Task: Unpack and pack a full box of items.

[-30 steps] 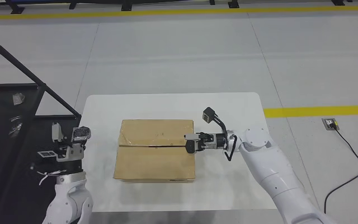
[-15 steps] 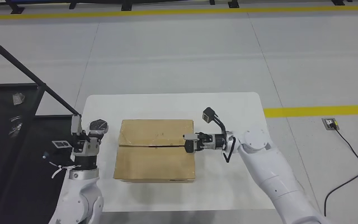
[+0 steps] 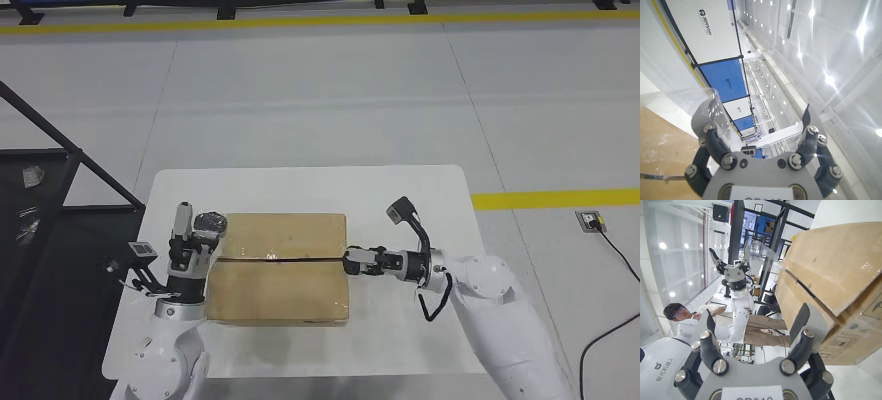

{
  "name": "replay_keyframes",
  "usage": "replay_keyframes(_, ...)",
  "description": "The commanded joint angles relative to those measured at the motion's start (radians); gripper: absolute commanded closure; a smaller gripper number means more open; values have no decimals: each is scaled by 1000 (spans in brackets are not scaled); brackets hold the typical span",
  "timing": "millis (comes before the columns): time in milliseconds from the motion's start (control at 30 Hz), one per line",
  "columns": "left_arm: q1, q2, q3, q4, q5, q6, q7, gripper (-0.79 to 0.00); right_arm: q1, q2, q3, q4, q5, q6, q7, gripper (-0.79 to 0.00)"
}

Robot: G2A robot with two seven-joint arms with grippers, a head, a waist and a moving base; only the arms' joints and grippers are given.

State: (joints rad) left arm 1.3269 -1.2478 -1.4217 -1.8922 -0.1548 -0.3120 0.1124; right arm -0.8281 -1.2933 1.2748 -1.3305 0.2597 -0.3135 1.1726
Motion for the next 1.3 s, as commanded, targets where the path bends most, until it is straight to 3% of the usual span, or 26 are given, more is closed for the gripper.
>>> replay_keyframes(0,-4,-3,17,3,19,3,3,-785,-33,8,25,-32,2,8,1,-785)
replay_keyframes(567,-37,-29,152,70,164,15,-11,-785,-142,44,101,-74,52,-21,-7,-785)
replay_keyframes(1267,-106,-68,295,177,284,42,4,-785,-176,72,123,-42,108,-66,0,-785)
